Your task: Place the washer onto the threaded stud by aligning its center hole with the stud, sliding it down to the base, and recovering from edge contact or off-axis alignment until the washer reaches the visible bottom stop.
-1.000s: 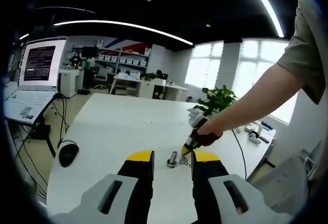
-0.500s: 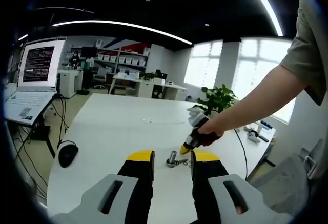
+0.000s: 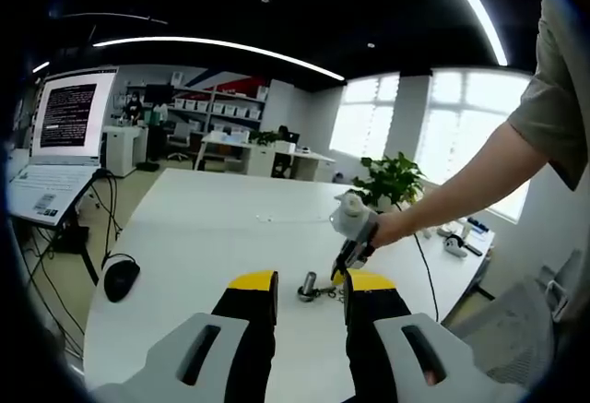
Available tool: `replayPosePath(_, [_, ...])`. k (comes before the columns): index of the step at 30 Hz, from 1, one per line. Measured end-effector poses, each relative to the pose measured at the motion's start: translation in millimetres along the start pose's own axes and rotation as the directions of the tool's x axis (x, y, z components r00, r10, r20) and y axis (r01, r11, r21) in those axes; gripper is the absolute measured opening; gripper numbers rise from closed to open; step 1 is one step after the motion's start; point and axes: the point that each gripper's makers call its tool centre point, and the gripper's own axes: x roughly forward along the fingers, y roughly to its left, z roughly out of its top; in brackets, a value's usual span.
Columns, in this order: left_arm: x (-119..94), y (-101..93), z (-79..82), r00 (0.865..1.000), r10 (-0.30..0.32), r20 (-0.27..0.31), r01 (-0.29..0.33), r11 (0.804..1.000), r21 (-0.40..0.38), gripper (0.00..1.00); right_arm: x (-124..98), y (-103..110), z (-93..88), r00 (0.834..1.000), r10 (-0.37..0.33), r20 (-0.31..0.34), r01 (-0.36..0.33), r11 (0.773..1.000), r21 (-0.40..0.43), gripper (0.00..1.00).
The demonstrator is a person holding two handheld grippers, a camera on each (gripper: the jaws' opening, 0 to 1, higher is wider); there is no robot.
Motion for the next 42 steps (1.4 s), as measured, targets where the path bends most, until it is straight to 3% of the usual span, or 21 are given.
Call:
replayPosePath(4, [-0.2,0.1,-0.4,1.0,0.002,-0.001,-0.002,1.0,0.001,0.26,5.2,1.7,-9.2,0.999,0.002,-0.049,-0.005,0.998,-0.066,0.11])
replayPosePath(10, [-0.6,0.4,-0.6,1.0,0.004,-0.001,-0.004,1.0,0.002,0.26,7.1,2.8,-8.2,0.999,-0.002,-0.035,-0.001,0.996,-0.095,0.11])
replayPosePath(17, [-0.3,0.5,-1.7,1.0,0.005,-0.007,-0.005,1.0,0.004,0.26,14.3,5.3,-13.1,0.998,0.003,-0.067,-0.013,0.987,-0.158,0.12])
replayPosePath(18, [-0.3,0.8,-2.2,1.0,0.006,-0.009,-0.006,1.0,0.002,0.26,14.0,1.8,-11.3,0.998,-0.003,-0.063,-0.011,0.977,-0.214,0.11])
replayPosePath(21, [-0.3,1.1,-2.1,1.0,0.007,-0.009,-0.007,1.0,0.002,0.26,14.2,1.0,-13.1,0.997,0.01,-0.071,-0.024,0.981,-0.192,0.1])
replayPosePath(25, [0.0,1.0,-2.4,1.0,0.006,-0.011,-0.006,1.0,0.003,0.26,13.4,4.2,-13.1,0.997,0.011,-0.07,-0.028,0.967,-0.254,0.09])
replayPosePath(31, [0.0,1.5,-2.9,1.0,0.008,-0.015,-0.008,1.0,0.001,0.26,8.5,7.0,-16.1,0.998,0.01,-0.067,-0.027,0.965,-0.26,0.09])
replayPosePath(36, [0.7,0.5,-2.9,1.0,0.004,-0.015,-0.004,1.0,0.001,0.26,-7.7,0.4,-13.9,1.0,0.005,-0.02,-0.009,0.981,-0.193,0.08])
replayPosePath(42, [1.3,-0.2,-3.7,1.0,0.002,-0.02,-0.002,1.0,0.002,0.26,-18.3,-6.7,-24.6,0.999,-0.031,-0.016,0.028,0.989,-0.148,0.08])
